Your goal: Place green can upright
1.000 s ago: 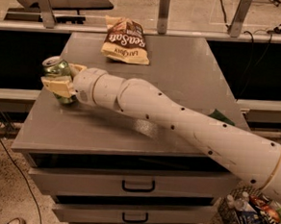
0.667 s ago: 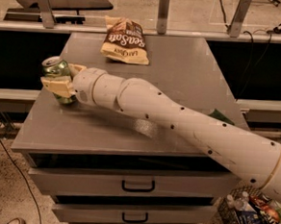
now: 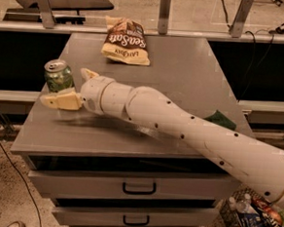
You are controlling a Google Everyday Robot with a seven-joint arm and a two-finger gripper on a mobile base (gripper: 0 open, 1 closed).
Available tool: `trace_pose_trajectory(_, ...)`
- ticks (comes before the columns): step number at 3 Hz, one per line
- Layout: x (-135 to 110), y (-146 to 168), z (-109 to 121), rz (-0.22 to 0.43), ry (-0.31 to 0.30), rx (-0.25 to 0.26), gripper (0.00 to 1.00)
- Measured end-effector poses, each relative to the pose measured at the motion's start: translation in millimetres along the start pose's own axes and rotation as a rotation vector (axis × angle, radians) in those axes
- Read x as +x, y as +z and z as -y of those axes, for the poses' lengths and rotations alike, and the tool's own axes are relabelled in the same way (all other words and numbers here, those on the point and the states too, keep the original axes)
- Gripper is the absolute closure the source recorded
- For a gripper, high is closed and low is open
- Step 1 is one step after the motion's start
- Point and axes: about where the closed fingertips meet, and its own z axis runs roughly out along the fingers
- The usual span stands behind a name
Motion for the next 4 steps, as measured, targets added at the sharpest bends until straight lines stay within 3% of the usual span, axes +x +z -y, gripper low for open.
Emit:
trace_pose_trajectory(1,7.9,-26.6,3.9,-0.030,0.013,0.021,0.00)
trace_pose_trajectory(2,-8.9,-65.9,21.8,-0.050,-0.014,0.051,0.00)
trace_pose_trajectory(4,-75.4,-160.9,86.4,-0.089,-0.152,0.059,0.00)
